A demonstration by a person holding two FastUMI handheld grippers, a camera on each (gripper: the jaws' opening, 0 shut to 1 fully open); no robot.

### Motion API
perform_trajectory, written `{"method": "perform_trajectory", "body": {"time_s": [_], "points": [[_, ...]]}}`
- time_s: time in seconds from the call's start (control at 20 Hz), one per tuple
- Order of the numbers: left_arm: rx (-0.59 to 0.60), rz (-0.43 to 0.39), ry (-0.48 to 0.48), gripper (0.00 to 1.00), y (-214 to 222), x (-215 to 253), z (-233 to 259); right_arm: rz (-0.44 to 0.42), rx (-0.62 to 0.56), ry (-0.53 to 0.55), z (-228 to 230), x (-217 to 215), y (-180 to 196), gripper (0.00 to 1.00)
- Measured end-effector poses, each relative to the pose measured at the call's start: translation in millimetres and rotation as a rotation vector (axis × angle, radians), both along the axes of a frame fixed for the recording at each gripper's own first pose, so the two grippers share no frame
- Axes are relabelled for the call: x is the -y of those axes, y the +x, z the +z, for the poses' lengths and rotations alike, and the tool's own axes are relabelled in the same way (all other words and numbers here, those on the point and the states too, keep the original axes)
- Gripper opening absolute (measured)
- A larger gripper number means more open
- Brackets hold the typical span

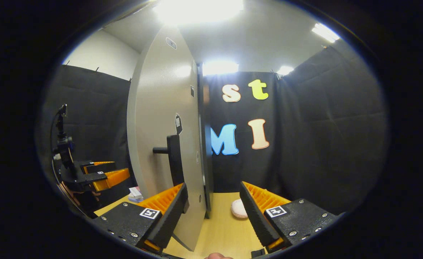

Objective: Open the cabinet door with the right hand, grasp the bottle in the cabinet with the left hand and place it on the coaster, then close the cabinet door with the right hand.

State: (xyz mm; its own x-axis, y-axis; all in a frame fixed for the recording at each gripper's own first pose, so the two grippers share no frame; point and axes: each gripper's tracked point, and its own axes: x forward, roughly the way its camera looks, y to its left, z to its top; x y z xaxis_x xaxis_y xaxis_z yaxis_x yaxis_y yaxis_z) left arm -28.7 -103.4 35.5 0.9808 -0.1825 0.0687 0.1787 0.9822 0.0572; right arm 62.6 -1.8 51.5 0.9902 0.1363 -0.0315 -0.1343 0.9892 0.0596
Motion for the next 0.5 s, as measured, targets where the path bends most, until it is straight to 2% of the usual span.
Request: {"method": "perform_trajectory", "body": {"time_s": [0.05,0.1,0.45,0.5], "points": [[0.0,0.008,-0.001,0.89,3.1,-9.0,-3.6,0.011,0.001,-0.002,2.4,-7.8,1.8,0.91],[-0.002,0.021,-0.003,0.94,3.5,-18.6,-5.4,0.024,0.001,0.003,1.5,-17.0,0.3,0.91],[-0.013,0.106,-0.007,0.94,1.6,-79.2,-13.4,0.126,0.021,0.006,2.2,-81.1,12.5,0.91],[-0.017,0.12,0.0,0.89,0.2,-88.0,-14.2,0.14,0.026,0.007,3.4,-90.0,14.7,0.91]]}}
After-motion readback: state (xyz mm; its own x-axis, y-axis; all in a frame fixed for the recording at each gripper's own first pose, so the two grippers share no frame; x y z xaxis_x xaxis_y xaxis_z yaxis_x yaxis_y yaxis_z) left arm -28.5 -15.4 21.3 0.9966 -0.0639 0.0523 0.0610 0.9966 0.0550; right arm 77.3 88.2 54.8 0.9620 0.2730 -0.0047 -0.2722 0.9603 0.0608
